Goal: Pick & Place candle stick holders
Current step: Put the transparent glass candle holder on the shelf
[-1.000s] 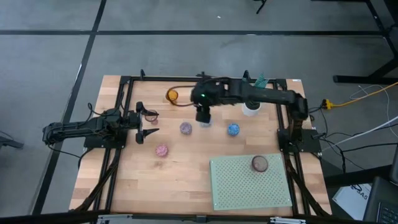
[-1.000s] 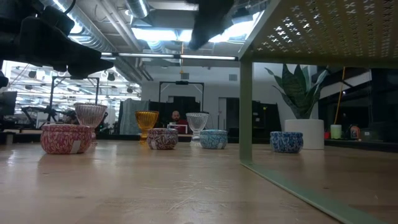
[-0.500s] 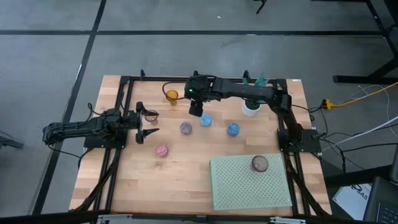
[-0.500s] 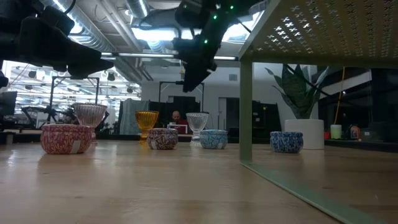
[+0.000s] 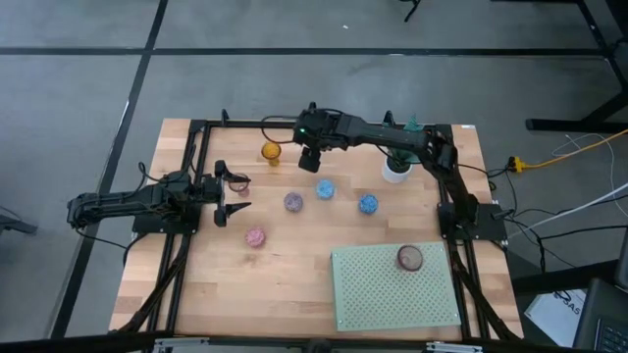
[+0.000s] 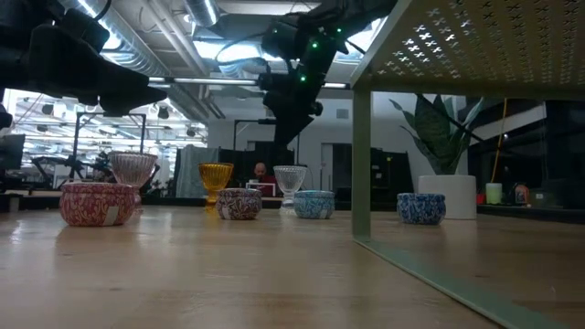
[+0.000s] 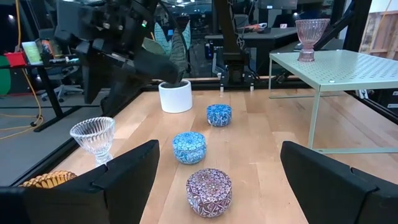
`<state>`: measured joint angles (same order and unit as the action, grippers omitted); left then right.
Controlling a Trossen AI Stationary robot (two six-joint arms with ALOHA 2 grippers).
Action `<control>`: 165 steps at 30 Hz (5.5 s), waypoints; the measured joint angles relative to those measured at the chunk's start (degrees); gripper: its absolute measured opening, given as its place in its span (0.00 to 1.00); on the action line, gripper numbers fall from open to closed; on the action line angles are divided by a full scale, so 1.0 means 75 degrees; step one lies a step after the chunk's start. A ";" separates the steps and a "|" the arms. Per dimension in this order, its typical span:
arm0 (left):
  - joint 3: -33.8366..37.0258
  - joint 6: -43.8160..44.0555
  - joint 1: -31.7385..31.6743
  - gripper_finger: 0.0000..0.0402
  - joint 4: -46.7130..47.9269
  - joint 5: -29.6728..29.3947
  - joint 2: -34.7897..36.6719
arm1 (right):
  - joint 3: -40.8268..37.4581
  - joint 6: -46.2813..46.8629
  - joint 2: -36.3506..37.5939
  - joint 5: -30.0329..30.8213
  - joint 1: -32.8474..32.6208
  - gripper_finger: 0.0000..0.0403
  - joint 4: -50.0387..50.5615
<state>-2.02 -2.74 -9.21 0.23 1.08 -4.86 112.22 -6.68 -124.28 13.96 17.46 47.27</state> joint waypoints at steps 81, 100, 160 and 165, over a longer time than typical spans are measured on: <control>-0.0001 0.0000 0.0000 0.83 0.0003 0.0000 0.0000 | 0.0936 0.3981 0.3104 0.0818 -0.2556 0.04 0.5725; 0.0000 0.0000 0.0000 0.83 0.0003 0.0000 0.0000 | -0.3911 0.4864 0.7347 0.0074 -0.4895 0.04 0.5703; 0.0000 0.0000 0.0000 0.83 0.0003 0.0000 0.0000 | -0.3949 0.9060 0.5775 0.0206 -1.0622 0.19 0.5700; 0.0000 0.0000 0.0001 0.83 0.0003 0.0000 0.0000 | -0.3949 0.9206 0.5775 -0.0206 -1.0714 0.24 0.5684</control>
<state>-2.02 -2.74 -9.20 0.25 1.08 -4.86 82.61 62.37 -80.97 12.41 -62.90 89.90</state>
